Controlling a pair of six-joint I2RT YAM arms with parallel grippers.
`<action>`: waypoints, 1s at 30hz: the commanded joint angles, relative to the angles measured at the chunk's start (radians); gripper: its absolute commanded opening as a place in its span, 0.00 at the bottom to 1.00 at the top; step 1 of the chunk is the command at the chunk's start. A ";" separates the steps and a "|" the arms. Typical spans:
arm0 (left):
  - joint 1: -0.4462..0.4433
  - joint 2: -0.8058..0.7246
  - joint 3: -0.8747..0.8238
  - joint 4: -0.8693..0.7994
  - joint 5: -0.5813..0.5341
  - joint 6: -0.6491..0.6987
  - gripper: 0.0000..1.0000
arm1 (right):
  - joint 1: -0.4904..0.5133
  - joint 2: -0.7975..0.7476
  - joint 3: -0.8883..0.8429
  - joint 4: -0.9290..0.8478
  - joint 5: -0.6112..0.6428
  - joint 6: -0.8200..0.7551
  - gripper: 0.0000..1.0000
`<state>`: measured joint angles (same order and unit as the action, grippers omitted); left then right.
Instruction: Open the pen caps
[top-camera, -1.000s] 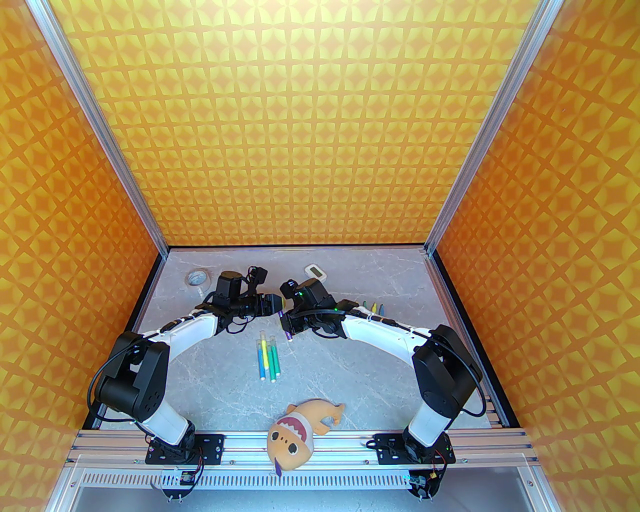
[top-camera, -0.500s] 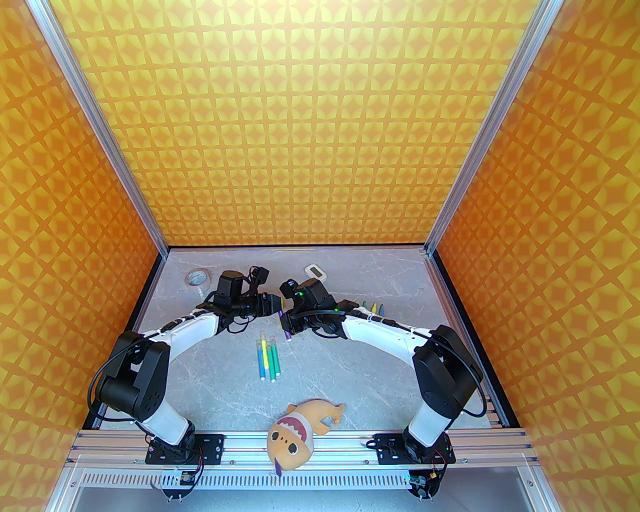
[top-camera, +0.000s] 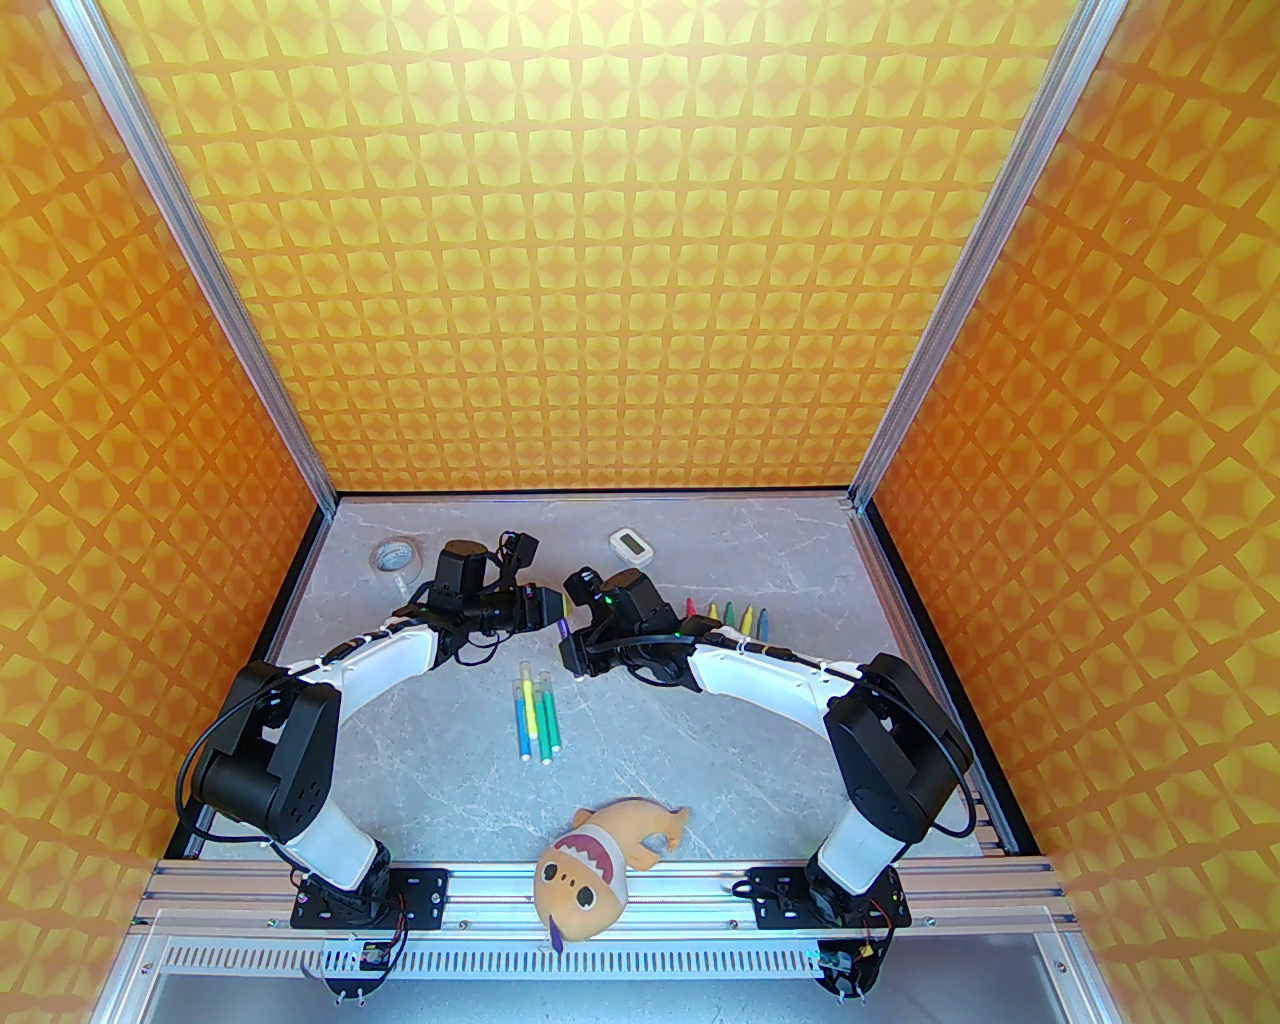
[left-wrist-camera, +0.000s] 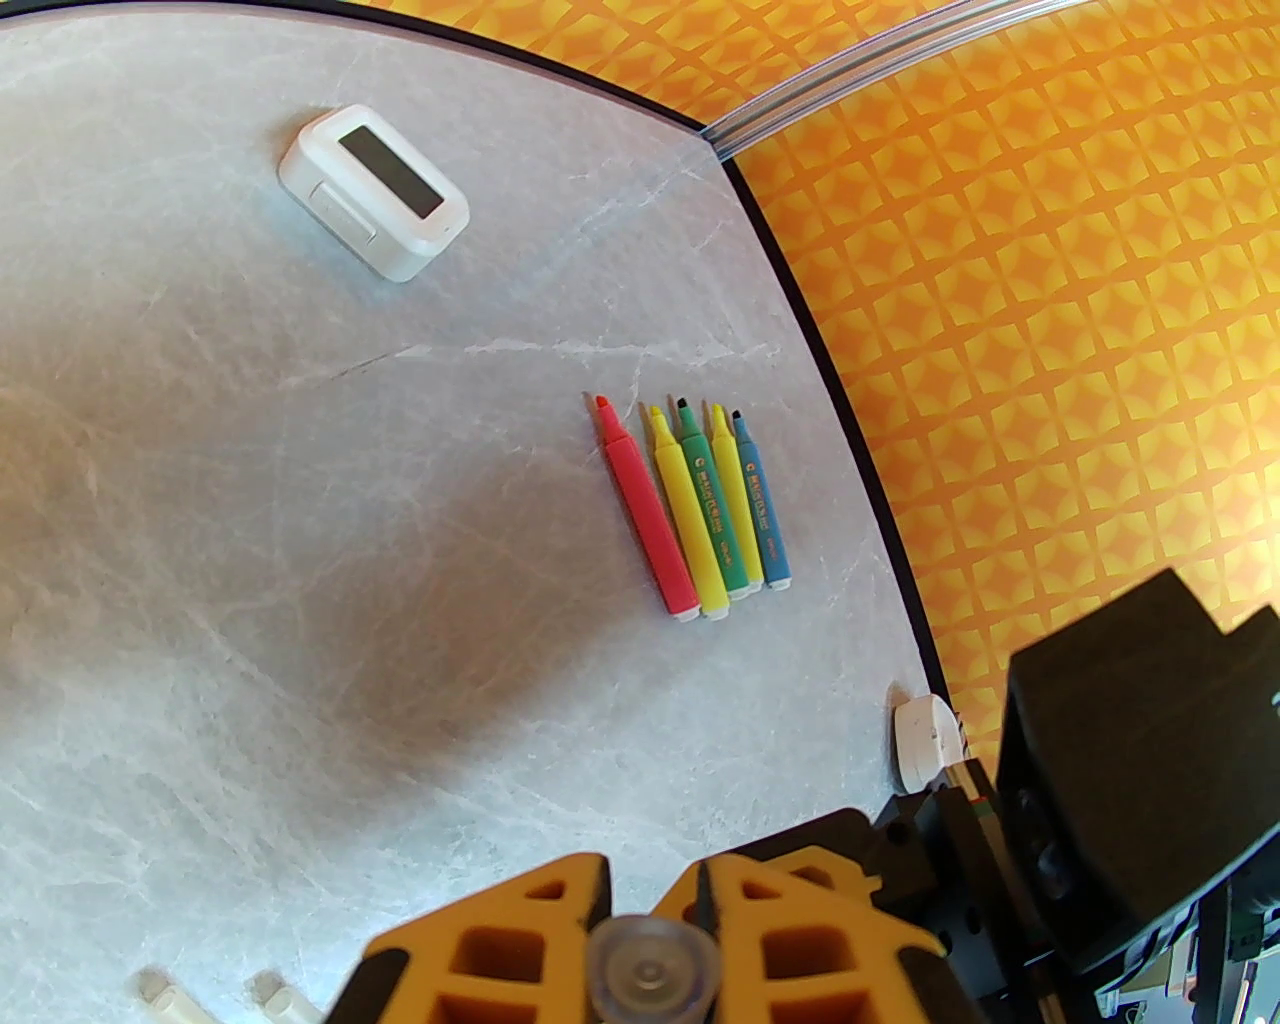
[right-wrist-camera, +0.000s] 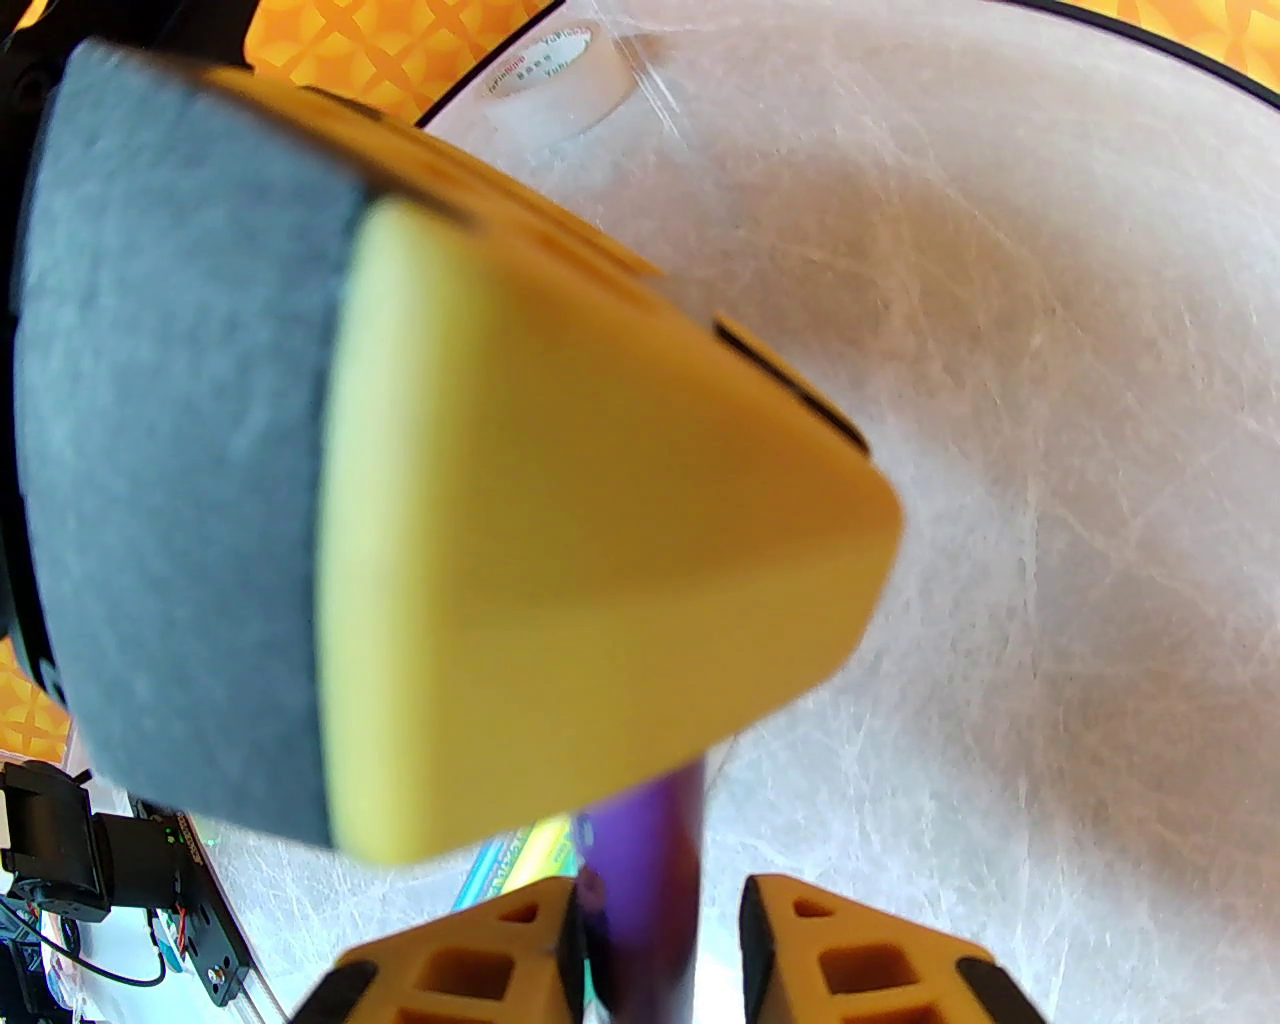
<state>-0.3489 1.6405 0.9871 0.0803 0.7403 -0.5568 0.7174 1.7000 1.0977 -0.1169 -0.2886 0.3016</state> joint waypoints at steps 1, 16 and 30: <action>-0.004 -0.002 0.032 0.022 0.035 -0.017 0.07 | -0.003 -0.017 -0.018 0.057 -0.005 0.004 0.32; 0.004 -0.005 0.050 0.026 0.044 -0.026 0.00 | -0.003 -0.069 -0.080 0.024 0.003 -0.017 0.00; 0.046 -0.010 0.091 0.076 -0.022 -0.110 0.00 | -0.003 -0.167 -0.207 -0.018 -0.064 -0.064 0.00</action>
<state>-0.3607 1.6405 1.0214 0.0715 0.8345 -0.6342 0.7078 1.5631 0.9455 0.0021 -0.2890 0.2710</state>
